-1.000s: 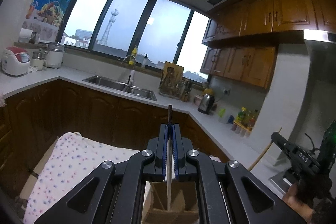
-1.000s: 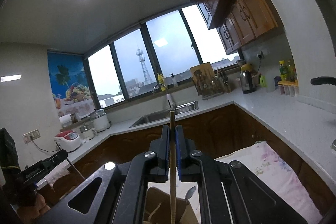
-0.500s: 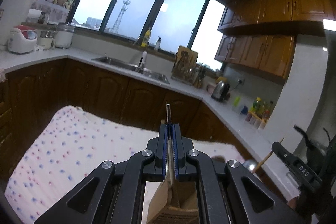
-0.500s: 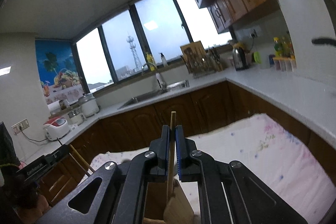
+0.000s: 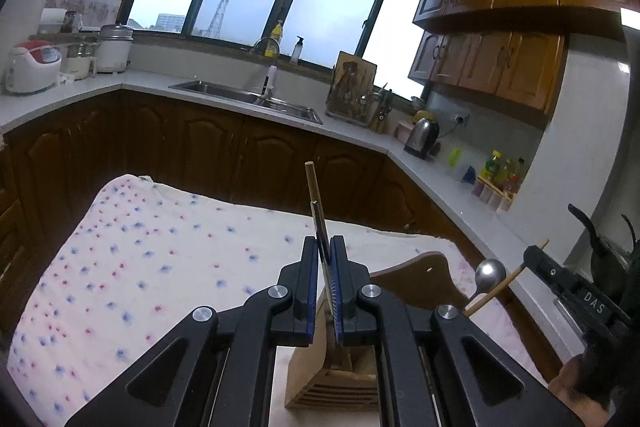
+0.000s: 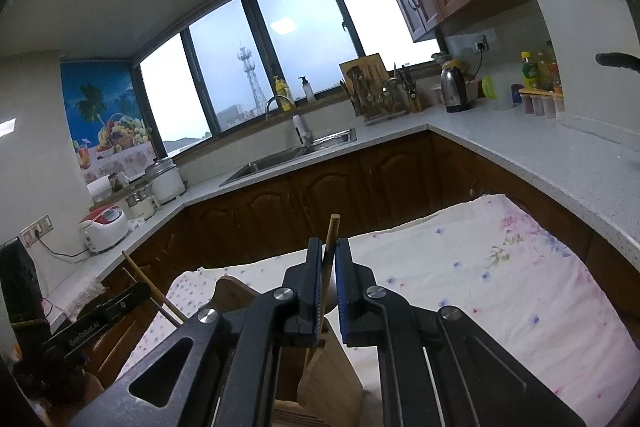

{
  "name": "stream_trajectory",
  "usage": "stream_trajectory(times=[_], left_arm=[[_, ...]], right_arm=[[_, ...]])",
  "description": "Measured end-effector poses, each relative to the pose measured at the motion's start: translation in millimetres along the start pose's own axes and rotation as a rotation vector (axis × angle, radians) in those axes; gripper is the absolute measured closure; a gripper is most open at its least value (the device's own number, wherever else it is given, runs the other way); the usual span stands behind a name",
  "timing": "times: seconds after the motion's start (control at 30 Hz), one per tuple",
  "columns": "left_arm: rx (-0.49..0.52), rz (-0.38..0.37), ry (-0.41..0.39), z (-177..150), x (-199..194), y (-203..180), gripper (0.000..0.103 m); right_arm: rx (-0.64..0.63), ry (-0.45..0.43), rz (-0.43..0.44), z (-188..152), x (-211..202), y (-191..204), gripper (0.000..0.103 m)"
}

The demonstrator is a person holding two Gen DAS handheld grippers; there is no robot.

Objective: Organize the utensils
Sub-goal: 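Open the left tool while the right tool opens, dropping both chopsticks in, then pull both tools back from the holder toward the utensils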

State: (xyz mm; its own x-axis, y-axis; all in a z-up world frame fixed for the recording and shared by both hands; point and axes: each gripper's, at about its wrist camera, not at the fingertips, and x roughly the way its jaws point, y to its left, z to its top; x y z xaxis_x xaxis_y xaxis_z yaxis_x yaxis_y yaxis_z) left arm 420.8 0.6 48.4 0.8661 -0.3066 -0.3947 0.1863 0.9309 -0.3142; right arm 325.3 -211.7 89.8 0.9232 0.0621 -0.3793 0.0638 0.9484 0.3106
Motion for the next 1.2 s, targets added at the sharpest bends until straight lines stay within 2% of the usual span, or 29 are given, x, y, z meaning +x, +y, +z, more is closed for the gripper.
stream_trajectory(times=[0.17,0.3,0.37,0.4,0.43,0.47,0.5,0.57,0.6,0.67,0.7,0.83,1.2], left_arm=[[0.006,-0.001,0.012,0,-5,4,0.098],[0.007,-0.005,0.027,-2,-6,6,0.097],[0.004,-0.005,0.026,-1,-8,7,0.083],[0.000,-0.003,0.018,1,-12,8,0.079],[-0.003,-0.002,0.011,1,-14,8,0.070],[-0.005,-0.005,0.008,-1,-15,9,0.063],[-0.010,-0.011,0.005,-1,-20,9,0.061],[-0.017,-0.013,0.006,-4,-25,10,0.049],[-0.023,-0.015,0.004,-5,-30,12,0.046],[-0.038,-0.010,-0.007,-7,-42,14,0.026],[-0.046,-0.002,-0.009,-9,-48,16,0.022],[-0.047,0.030,0.006,-19,-75,18,0.007],[-0.041,0.040,0.084,-59,-149,9,0.005]], right_arm=[[0.008,0.011,0.006,0,2,0,0.096],[0.002,0.019,0.007,-3,2,1,0.092],[0.011,0.023,0.014,-4,0,0,0.087],[0.017,0.024,0.017,-3,-1,-1,0.079],[0.025,0.025,0.023,-3,-3,-2,0.074],[0.033,0.023,0.034,-3,-5,-3,0.060],[0.038,0.021,0.039,-2,-8,-3,0.051],[0.049,0.016,0.054,-2,-16,-4,0.045],[0.055,0.013,0.060,-2,-20,-4,0.034],[0.075,-0.001,0.081,-3,-30,-8,0.019],[0.081,-0.009,0.086,-4,-37,-9,0.015],[0.077,0.010,0.090,-12,-57,-11,0.015],[0.057,0.126,0.060,-55,-115,-19,0.015]])
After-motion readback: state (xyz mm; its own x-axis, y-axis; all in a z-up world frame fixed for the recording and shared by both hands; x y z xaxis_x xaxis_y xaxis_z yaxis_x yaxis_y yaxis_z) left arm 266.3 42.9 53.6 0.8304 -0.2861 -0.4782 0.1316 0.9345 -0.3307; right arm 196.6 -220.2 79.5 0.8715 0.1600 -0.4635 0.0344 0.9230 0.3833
